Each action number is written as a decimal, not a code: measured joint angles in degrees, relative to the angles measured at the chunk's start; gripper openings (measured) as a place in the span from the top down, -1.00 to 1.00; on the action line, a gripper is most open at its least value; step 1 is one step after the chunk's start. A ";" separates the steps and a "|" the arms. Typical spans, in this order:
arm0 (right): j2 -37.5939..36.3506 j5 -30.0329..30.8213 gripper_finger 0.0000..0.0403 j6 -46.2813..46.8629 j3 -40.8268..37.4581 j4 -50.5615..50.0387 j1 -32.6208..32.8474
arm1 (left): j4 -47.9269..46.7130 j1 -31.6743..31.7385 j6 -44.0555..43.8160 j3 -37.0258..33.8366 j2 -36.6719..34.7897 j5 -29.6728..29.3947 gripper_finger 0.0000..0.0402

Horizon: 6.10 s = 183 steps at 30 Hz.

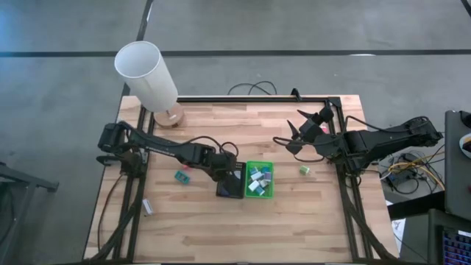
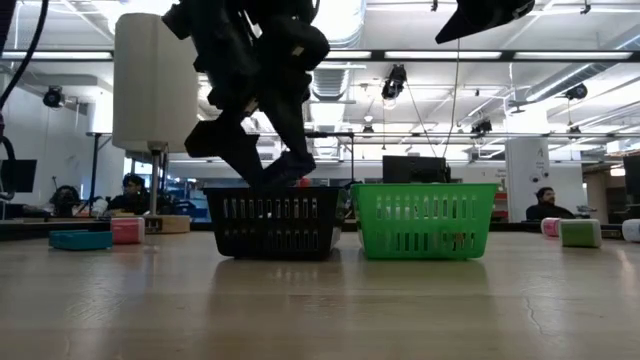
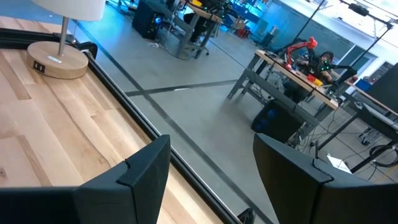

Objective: Pick & Place Office items
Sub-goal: Put the dark blue digital clock into the black basket, then put the left pink charger adapter into the green basket

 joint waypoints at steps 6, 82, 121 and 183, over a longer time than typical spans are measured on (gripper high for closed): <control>0.00 0.00 -0.13 -0.04 0.00 -0.01 0.00 | 0.08 0.00 -0.19 0.00 2.25 2.85 -0.39; 0.01 -0.02 -0.13 -0.06 0.00 -0.08 0.01 | -16.99 8.53 -2.32 0.07 -0.43 27.86 -0.62; 0.00 -0.02 -0.13 0.13 0.00 -0.06 0.00 | -49.12 0.81 11.51 0.00 -0.43 -29.50 -0.61; 0.01 -0.02 -0.13 0.10 -0.24 -0.01 0.01 | -27.76 4.57 26.40 -13.43 -0.56 -15.93 -0.61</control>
